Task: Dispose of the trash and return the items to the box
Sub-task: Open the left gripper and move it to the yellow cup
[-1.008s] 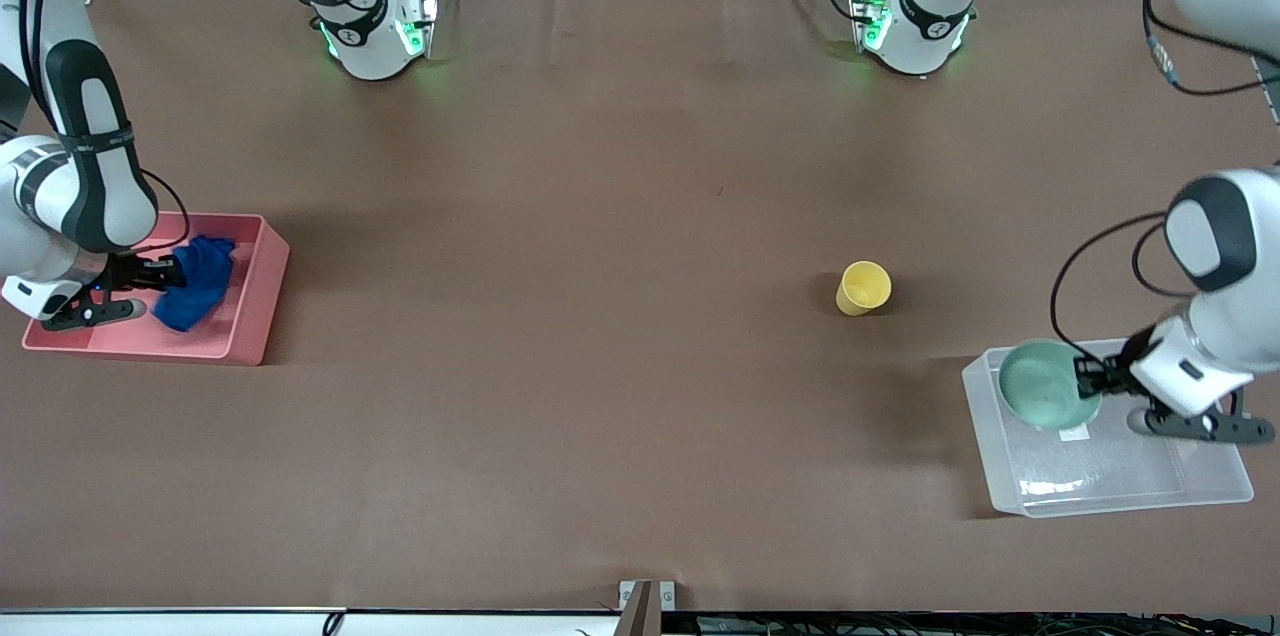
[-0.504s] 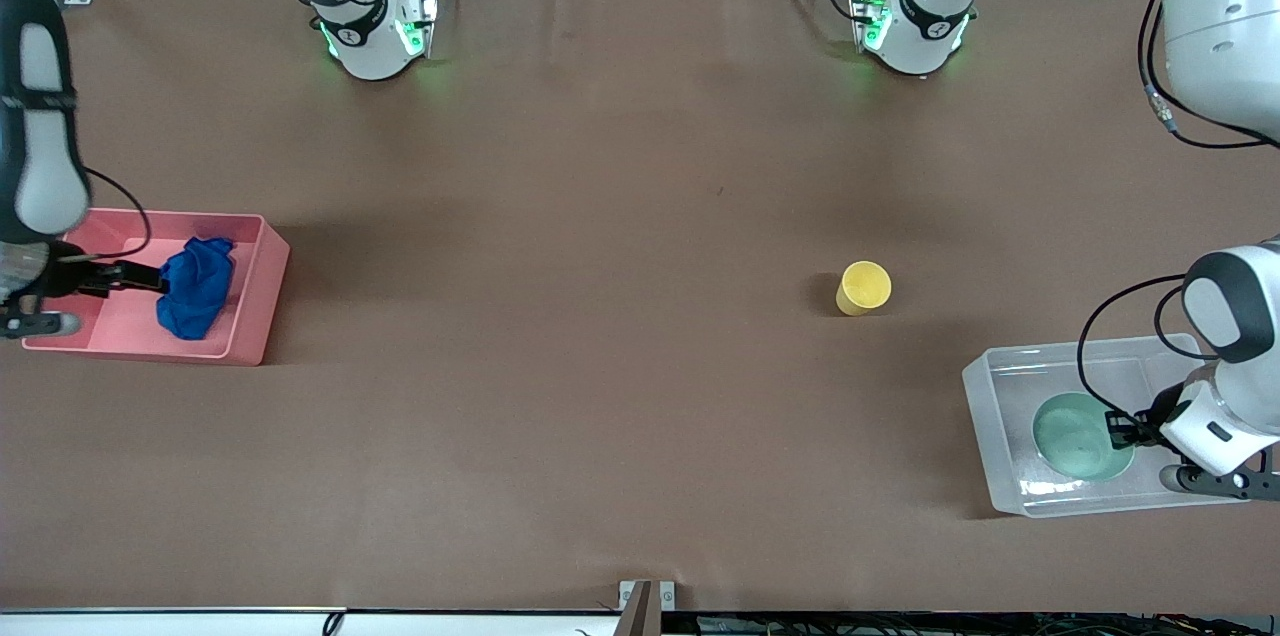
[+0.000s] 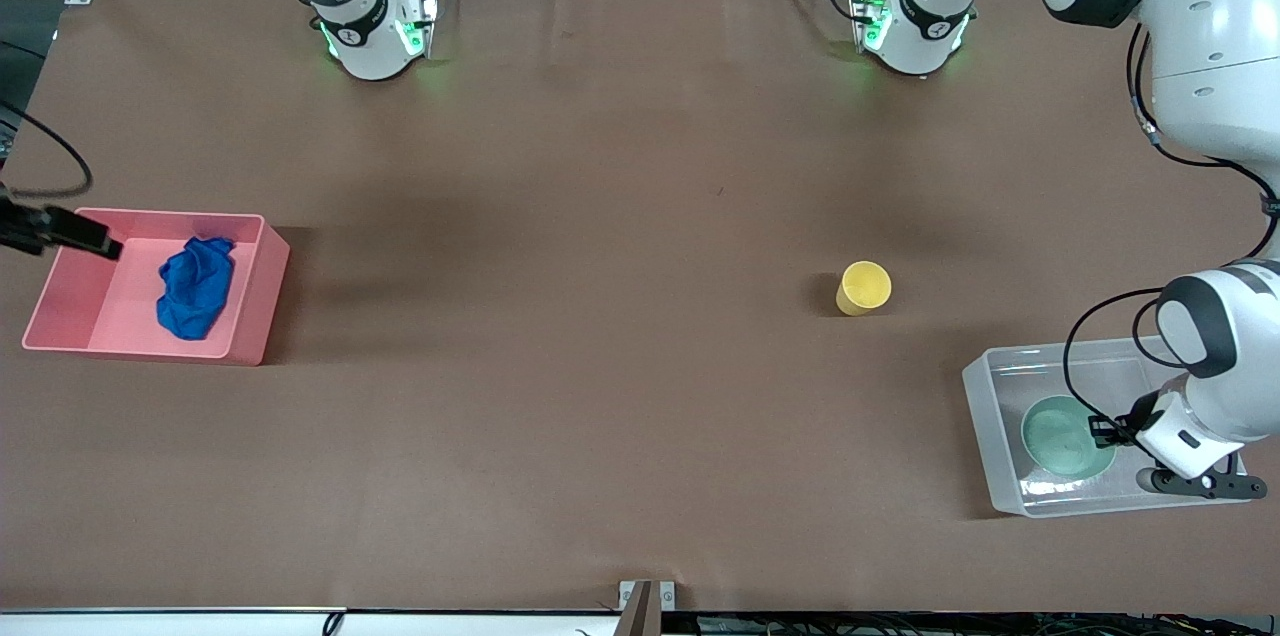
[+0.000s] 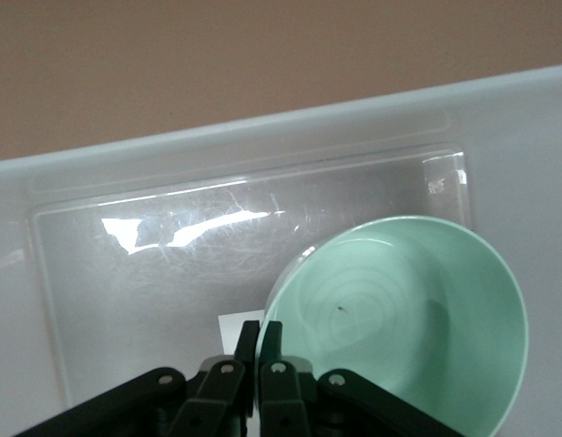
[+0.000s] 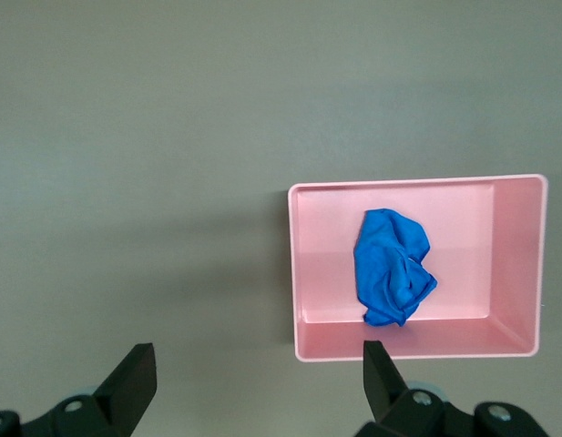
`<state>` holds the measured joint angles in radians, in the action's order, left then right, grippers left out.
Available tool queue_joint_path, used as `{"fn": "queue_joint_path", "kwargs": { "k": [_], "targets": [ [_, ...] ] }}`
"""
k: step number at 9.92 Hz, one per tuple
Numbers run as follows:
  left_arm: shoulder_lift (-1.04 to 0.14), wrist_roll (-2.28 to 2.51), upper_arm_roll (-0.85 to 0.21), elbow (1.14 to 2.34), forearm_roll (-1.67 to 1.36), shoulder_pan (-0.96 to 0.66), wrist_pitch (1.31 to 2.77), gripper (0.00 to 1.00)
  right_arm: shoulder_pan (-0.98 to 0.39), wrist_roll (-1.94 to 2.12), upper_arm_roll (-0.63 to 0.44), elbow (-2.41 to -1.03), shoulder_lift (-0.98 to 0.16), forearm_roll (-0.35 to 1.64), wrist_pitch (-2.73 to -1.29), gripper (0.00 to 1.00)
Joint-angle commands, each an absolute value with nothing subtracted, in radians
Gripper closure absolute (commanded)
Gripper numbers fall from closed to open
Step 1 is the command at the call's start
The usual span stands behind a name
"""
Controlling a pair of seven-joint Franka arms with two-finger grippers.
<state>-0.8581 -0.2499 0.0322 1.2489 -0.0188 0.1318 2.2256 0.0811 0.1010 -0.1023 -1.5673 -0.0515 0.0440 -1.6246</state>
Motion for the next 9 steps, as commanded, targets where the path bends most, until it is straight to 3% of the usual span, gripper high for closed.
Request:
{"fn": "queue_joint_path", "kwargs": {
  "k": [1, 2, 3, 4, 6, 7, 9],
  "targets": [
    [-0.879, -0.241, 0.034, 1.314, -0.015, 0.129, 2.302, 0.91, 0.075, 0.081, -0.106, -1.533, 0.032, 0.026, -1.513, 0.0],
    [-0.871, -0.236, 0.032, 1.328, -0.015, 0.127, 2.315, 0.73, 0.081, 0.081, -0.106, -1.487, 0.026, 0.025, -1.465, 0.0],
    [-0.861, -0.241, 0.031, 1.327, -0.014, 0.124, 2.313, 0.49, 0.078, 0.066, -0.1, -1.489, 0.026, -0.013, -1.46, 0.0],
    [-0.813, -0.242, 0.029, 1.33, -0.011, 0.12, 2.29, 0.36, 0.071, 0.034, -0.098, -1.496, 0.026, -0.027, -1.462, 0.0],
    [-0.685, -0.241, -0.001, 1.333, -0.006, 0.12, 2.138, 0.22, 0.061, 0.032, -0.097, -1.526, 0.038, -0.028, -1.48, 0.0],
    [-0.607, -0.236, -0.035, 1.363, -0.005, 0.12, 2.053, 0.2, 0.061, 0.034, -0.097, -1.525, 0.038, -0.028, -1.479, 0.0],
    [-0.423, -0.21, -0.095, 1.565, -0.003, 0.121, 2.028, 0.18, 0.061, 0.046, -0.097, -1.516, 0.035, -0.031, -1.477, 0.0]
  ]
}}
